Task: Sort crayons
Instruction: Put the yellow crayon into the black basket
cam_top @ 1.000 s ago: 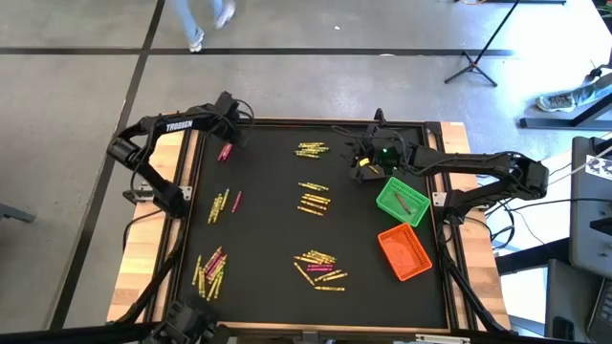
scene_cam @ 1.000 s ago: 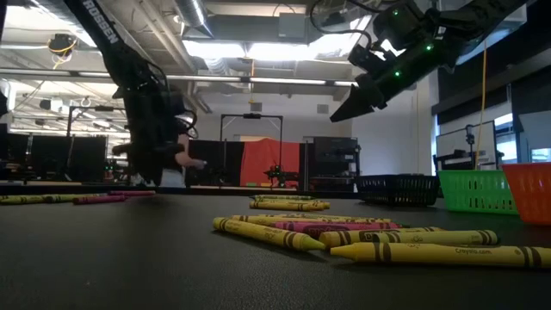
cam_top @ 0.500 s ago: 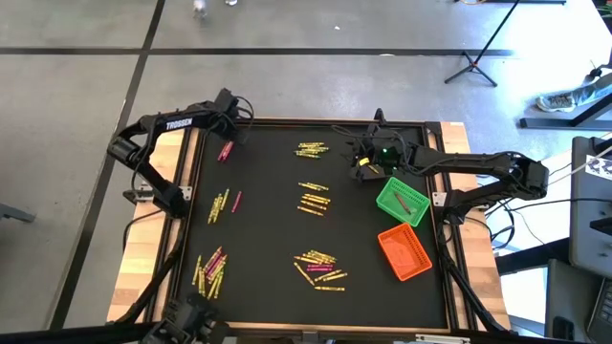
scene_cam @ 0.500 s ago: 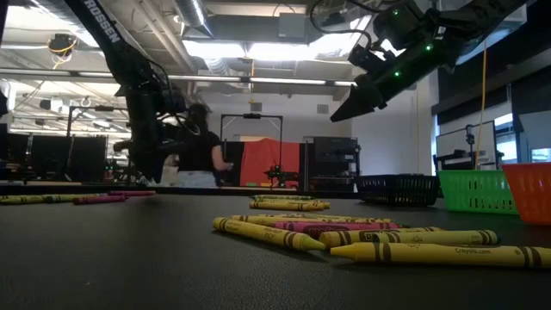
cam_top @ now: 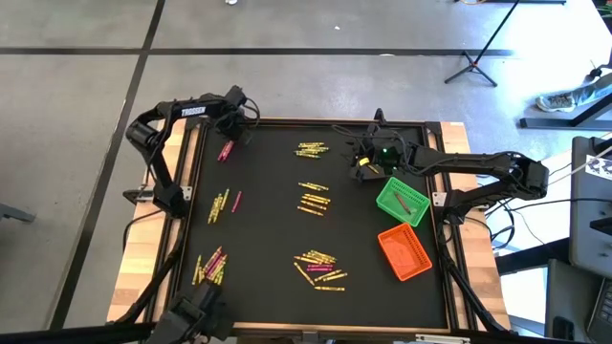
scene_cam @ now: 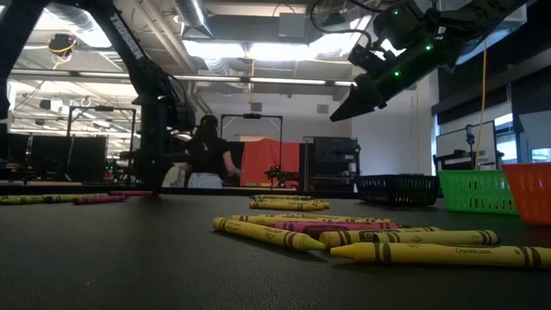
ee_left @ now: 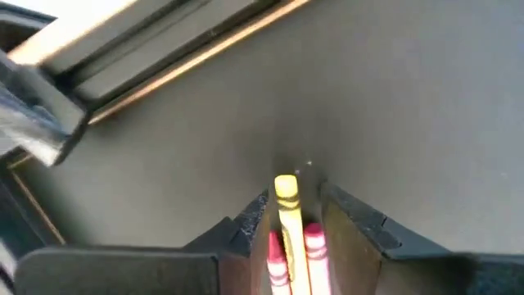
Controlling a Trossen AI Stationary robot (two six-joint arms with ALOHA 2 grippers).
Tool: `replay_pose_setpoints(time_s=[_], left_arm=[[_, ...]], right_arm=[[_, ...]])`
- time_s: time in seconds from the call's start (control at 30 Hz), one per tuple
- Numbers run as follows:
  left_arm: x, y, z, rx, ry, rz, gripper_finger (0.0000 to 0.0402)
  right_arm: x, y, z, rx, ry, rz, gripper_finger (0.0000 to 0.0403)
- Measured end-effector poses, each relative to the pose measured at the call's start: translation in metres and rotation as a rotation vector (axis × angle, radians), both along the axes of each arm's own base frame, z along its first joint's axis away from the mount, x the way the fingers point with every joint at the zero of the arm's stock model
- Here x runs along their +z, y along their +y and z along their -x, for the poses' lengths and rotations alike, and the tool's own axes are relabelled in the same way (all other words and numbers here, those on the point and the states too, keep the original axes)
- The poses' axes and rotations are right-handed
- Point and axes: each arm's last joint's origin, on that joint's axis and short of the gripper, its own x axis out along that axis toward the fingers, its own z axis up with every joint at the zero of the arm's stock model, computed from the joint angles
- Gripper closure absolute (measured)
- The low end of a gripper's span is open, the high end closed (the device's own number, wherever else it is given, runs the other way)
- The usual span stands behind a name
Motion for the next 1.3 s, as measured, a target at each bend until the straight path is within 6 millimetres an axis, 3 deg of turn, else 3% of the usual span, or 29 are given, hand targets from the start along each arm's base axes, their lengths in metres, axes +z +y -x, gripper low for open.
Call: replay_pose_setpoints(time_s=[0.8, 1.17, 1.3], left_arm=[[-0.0037, 0.0017, -0.0040, -0.087, 0.041, 0.026, 0.0308], [-0.0037, 0.0003, -0.0052, -0.099, 0.037, 0.036, 0.0389], [-0.0037, 0.0001, -0.0055, -0.100, 0.037, 0.036, 0.0396]], right_arm=[[-0.0003, 0.0002, 0.0000, 0.007, 0.001, -0.005, 0.0210], [-0.0003, 0.0003, -0.0001, 0.007, 0.001, -0.005, 0.0210], [-0.0003, 0.0002, 0.0000, 0.007, 0.001, -0.005, 0.0210]])
